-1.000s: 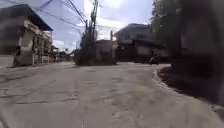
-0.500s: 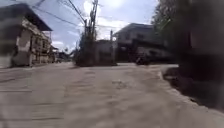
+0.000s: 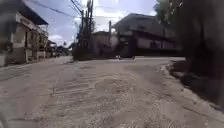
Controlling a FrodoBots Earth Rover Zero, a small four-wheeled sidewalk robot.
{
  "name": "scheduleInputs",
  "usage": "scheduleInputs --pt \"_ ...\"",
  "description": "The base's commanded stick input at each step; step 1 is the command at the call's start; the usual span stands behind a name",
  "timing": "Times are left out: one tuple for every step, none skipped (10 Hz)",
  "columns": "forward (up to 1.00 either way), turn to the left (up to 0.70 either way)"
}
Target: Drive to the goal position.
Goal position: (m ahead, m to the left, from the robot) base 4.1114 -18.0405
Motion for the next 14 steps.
scheduleInputs --pt "1.00 -0.21" --pt "1.00 -0.27" --pt "1.00 -0.33" --pt "1.00 -0.39" --pt "1.00 -0.40" --pt "1.00 -0.40" --pt "1.00 -0.40" --pt "1.00 -0.40" --pt "1.00 -0.40" --pt "1.00 -0.40" --pt "1.00 -0.40" --pt "1.00 -0.40" --pt "1.00 -0.40" --pt "1.00 -0.40"
